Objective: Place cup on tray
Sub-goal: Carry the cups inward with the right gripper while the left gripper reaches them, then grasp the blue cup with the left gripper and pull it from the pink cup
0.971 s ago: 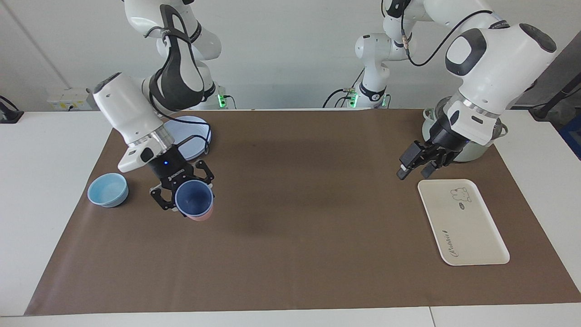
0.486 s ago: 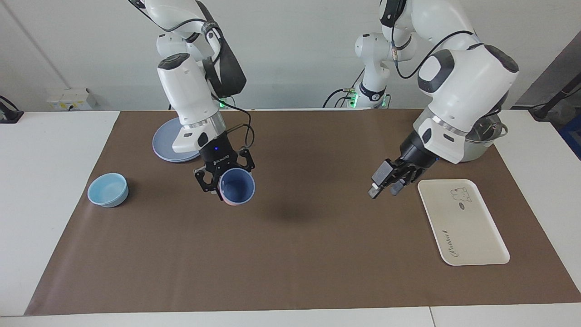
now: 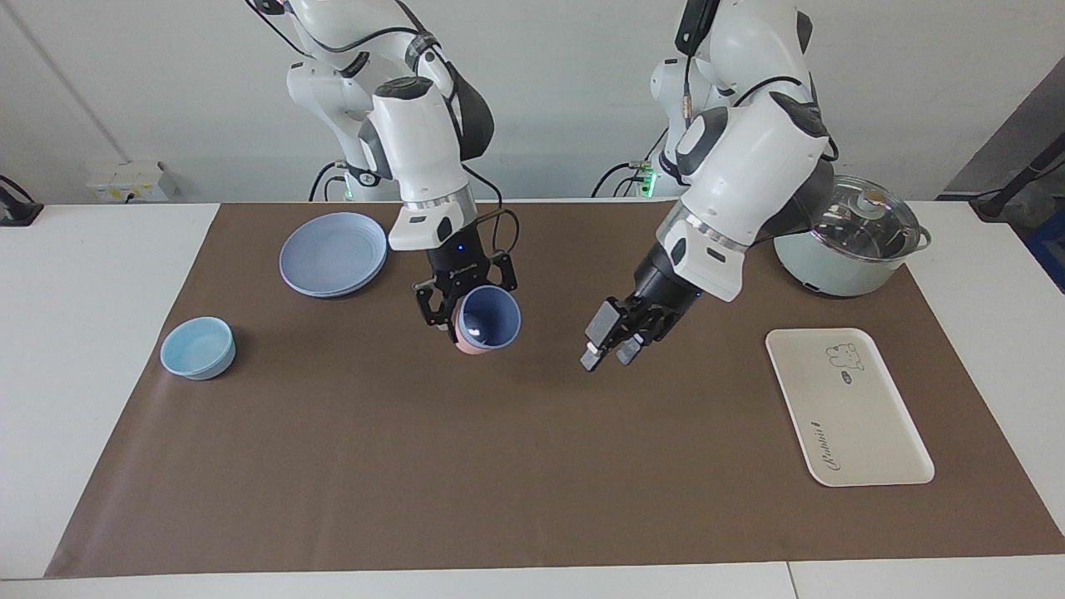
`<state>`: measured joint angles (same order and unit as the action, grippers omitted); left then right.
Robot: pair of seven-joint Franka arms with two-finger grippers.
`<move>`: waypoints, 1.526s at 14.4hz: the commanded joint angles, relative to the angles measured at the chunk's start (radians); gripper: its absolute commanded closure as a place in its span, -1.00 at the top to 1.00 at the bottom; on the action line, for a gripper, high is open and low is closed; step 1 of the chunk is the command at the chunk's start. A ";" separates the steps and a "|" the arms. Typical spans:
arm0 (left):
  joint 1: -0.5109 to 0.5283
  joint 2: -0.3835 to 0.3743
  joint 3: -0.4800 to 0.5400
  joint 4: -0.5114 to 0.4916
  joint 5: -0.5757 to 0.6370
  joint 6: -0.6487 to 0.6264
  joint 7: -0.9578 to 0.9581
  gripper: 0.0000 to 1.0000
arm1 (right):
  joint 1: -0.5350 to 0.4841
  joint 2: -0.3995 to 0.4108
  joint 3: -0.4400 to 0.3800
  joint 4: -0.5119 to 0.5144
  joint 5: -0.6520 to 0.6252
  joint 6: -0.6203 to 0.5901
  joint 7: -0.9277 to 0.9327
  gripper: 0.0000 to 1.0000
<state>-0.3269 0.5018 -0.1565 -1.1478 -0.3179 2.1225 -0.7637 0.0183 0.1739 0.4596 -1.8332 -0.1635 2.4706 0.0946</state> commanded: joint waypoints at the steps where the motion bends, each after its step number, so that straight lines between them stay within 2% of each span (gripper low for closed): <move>1: -0.035 0.006 0.008 0.034 -0.013 -0.077 -0.019 0.54 | -0.017 -0.042 0.042 -0.044 -0.071 -0.002 0.089 -1.00; 5: -0.041 -0.005 -0.001 0.033 -0.010 -0.223 -0.011 0.48 | -0.017 -0.042 0.048 -0.049 -0.082 -0.002 0.103 -1.00; 11: -0.054 -0.020 -0.049 0.017 -0.015 -0.242 -0.012 0.03 | -0.017 -0.040 0.048 -0.049 -0.085 -0.002 0.100 -1.00; 16: -0.054 -0.035 -0.049 -0.009 -0.006 -0.237 -0.006 -0.14 | -0.017 -0.039 0.048 -0.051 -0.087 -0.002 0.100 -1.00; 19: -0.050 -0.034 -0.051 -0.009 -0.010 -0.240 -0.006 -0.43 | -0.017 -0.037 0.048 -0.051 -0.087 -0.001 0.099 -1.00; 22: -0.054 -0.035 -0.049 -0.010 -0.006 -0.240 -0.006 -0.90 | -0.017 -0.036 0.048 -0.049 -0.087 -0.001 0.096 -1.00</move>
<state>-0.3778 0.4930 -0.2124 -1.1307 -0.3174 1.8902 -0.7730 0.0163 0.1577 0.4941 -1.8644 -0.2225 2.4693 0.1693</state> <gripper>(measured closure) 0.859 0.176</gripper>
